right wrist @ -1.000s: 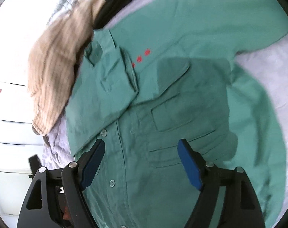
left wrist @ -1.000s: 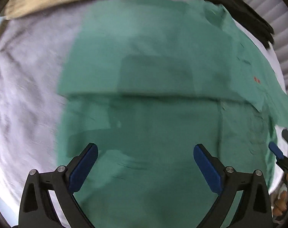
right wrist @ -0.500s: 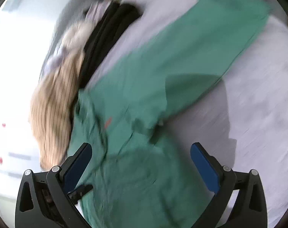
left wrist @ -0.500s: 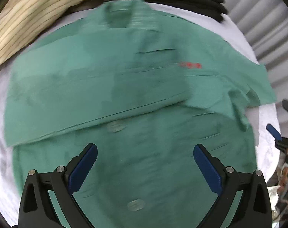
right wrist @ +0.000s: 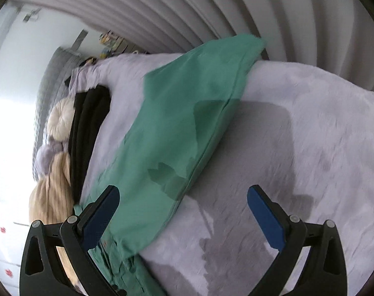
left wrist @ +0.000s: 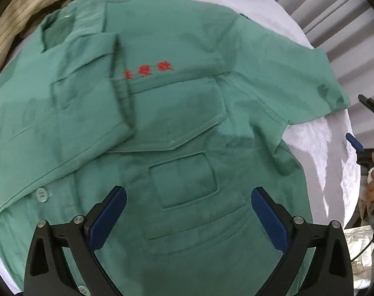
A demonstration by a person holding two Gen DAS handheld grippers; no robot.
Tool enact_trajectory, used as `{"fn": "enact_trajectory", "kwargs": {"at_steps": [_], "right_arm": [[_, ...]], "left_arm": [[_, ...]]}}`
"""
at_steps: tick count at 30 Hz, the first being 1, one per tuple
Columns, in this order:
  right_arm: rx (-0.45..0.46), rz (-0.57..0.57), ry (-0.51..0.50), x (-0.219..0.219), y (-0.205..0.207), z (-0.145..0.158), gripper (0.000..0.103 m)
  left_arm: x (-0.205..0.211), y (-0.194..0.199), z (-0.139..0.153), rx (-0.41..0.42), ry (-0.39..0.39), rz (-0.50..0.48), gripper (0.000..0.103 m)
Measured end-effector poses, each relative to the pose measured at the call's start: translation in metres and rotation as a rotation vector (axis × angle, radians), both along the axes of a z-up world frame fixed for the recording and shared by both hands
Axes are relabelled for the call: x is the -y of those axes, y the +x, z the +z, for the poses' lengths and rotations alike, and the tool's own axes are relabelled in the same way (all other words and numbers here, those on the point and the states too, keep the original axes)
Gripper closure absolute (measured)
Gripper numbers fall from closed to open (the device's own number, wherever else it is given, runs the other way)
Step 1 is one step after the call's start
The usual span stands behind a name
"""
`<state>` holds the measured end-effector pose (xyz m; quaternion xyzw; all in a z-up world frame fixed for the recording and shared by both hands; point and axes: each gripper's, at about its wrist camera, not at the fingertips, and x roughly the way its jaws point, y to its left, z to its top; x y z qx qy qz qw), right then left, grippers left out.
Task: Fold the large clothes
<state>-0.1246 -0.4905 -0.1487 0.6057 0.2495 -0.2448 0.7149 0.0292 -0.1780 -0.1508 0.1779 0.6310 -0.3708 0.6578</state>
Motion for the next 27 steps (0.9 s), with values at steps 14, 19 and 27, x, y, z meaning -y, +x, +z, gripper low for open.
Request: {"fn": "enact_trajectory", "kwargs": {"at_steps": [14,19,27], "right_arm": [[0.311,-0.011,0.139,0.051,0.039,-0.039,0.000],[0.369,-0.056,0.179,0.060,0.049,-0.043,0.000],[0.458,-0.164,0.373,0.057,0.042,-0.075,0.097]], "left_arm": [[0.043,-0.012,-0.009,0.048,0.045,-0.037,0.001],[0.055,-0.011,-0.013,0.042,0.049,-0.020,0.001],[0.054,-0.013,-0.011,0.050,0.058,-0.014,0.001]]}}
